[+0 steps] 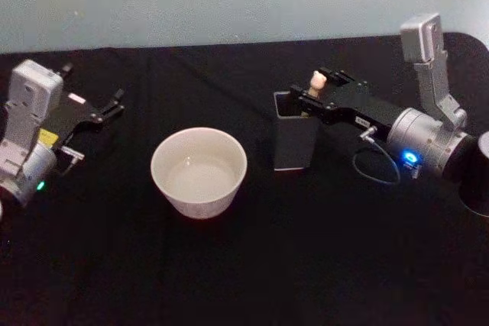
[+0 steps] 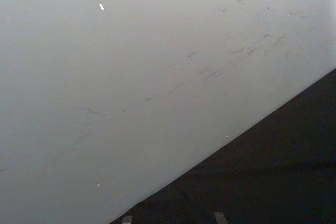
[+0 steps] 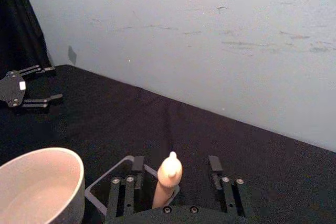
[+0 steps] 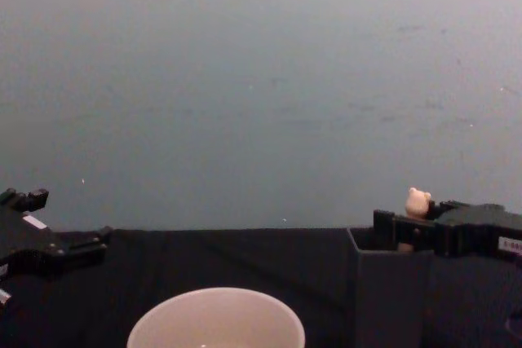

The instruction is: Pick up the stirring spoon with one hand, stir inside the cup, then place it back in its original position.

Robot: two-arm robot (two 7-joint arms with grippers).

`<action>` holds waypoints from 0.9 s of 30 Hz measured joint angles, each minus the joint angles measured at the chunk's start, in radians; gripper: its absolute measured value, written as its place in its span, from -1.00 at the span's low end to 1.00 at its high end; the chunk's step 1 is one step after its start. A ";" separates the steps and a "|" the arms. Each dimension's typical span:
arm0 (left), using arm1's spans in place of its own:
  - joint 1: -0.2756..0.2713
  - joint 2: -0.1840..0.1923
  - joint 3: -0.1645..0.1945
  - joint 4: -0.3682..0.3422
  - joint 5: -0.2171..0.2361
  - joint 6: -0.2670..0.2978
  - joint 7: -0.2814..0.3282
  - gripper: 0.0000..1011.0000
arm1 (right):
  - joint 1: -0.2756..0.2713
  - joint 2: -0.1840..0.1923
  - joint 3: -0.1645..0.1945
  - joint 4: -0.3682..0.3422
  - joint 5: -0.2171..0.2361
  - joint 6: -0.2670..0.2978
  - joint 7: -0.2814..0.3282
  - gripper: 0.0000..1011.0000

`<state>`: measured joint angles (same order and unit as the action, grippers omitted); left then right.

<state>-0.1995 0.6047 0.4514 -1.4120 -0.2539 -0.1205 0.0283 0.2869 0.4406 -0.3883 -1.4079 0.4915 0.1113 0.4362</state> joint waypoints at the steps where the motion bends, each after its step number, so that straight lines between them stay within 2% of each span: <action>1: 0.000 0.000 0.000 0.000 0.000 0.000 0.000 0.98 | 0.000 0.000 0.000 0.000 0.000 0.000 0.000 0.50; 16: 0.000 0.000 0.000 0.000 0.000 0.000 0.000 0.98 | 0.000 0.000 0.000 -0.001 0.002 0.000 0.000 -0.46; 19: 0.000 0.000 0.000 0.000 0.000 0.000 0.000 0.98 | 0.000 0.000 0.000 -0.001 0.002 0.000 0.000 -0.57; 27: 0.000 0.000 0.000 0.000 0.000 0.000 0.000 0.98 | 0.000 0.000 0.000 -0.001 0.002 0.000 0.000 -0.66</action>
<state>-0.1995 0.6047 0.4514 -1.4120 -0.2539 -0.1205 0.0283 0.2868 0.4405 -0.3881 -1.4087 0.4940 0.1114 0.4366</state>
